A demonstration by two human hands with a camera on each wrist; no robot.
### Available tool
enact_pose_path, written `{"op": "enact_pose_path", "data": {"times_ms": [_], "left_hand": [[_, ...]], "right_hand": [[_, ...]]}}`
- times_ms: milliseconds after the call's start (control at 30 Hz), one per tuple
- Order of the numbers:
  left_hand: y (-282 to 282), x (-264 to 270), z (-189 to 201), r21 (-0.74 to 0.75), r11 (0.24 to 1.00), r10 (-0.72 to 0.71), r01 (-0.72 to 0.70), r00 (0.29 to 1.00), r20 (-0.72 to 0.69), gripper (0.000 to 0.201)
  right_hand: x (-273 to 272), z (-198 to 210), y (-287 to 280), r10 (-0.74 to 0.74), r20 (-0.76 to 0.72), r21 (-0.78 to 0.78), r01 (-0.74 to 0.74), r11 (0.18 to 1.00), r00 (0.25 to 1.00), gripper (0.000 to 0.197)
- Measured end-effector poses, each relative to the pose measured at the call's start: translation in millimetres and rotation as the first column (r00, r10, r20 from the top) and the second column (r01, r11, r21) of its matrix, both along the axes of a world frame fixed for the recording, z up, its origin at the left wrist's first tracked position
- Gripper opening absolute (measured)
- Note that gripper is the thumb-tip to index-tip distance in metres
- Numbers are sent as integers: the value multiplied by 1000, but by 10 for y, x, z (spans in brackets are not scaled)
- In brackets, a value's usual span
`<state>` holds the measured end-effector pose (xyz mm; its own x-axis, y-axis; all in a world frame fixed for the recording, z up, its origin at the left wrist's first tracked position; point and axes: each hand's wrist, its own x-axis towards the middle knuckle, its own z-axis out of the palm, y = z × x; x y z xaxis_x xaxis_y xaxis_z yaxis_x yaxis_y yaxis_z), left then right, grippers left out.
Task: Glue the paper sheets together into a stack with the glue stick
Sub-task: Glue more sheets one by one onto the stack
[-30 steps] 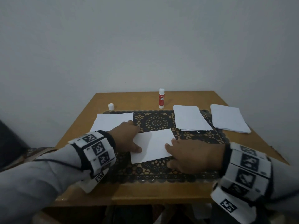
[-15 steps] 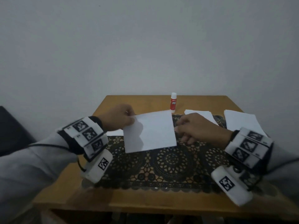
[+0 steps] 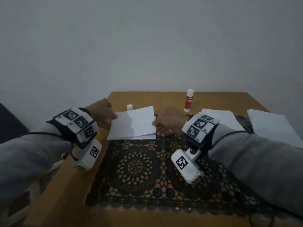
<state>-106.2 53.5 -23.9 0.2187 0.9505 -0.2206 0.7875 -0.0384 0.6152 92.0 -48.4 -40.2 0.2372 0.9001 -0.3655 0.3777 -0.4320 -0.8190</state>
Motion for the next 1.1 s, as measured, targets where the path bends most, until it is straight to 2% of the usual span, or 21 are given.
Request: {"op": "enact_pose_path", "data": {"times_ms": [67, 233, 367, 433, 533, 633, 733, 800, 867, 967, 1100], "left_hand": [[16, 0, -72, -43, 999, -27, 26, 999, -40, 46], [-6, -14, -133, -12, 995, -104, 104, 989, -101, 23], [-82, -19, -184, 90, 976, -167, 200, 944, -284, 26], [-155, -1, -184, 151, 958, -175, 245, 912, -371, 31], [-272, 78, -136, 276, 911, -185, 308, 901, -392, 33], [-466, 316, -55, 392, 815, -286, 427, 885, -369, 28], [-772, 711, 55, 432, 676, -462, 596, 800, -382, 23], [-978, 1014, 89, 442, 582, -563, 683, 730, -387, 21], [-1154, 1343, 70, 436, 505, -632, 745, 663, -401, 23], [-1367, 1831, -34, 348, 449, -697, 823, 566, -440, 29], [-1464, 2298, -148, 204, 376, -678, 904, 419, -604, 41]], "right_hand": [[-12, -34, 42, 21, 81, -31, -18, 999, 996, 16], [55, 21, -22, 63, 250, -9, -62, 998, 966, 24], [253, 75, -273, 39, 404, 167, -116, 979, 914, 23], [427, 106, -493, -13, 571, 271, -174, 947, 821, 24], [794, 130, -812, -123, 779, 333, -239, 912, 615, 24], [1250, 104, -1053, -184, 837, 329, -204, 922, 515, 25], [1640, 17, -1213, -210, 870, 306, -156, 939, 445, 28], [1765, -52, -1252, -210, 879, 292, -135, 947, 428, 28], [1802, -64, -1245, -213, 866, 298, -125, 946, 452, 27], [1826, -58, -1224, -217, 834, 307, -99, 947, 507, 24], [1895, -79, -1249, -256, 808, 319, -30, 947, 530, 23]]}}
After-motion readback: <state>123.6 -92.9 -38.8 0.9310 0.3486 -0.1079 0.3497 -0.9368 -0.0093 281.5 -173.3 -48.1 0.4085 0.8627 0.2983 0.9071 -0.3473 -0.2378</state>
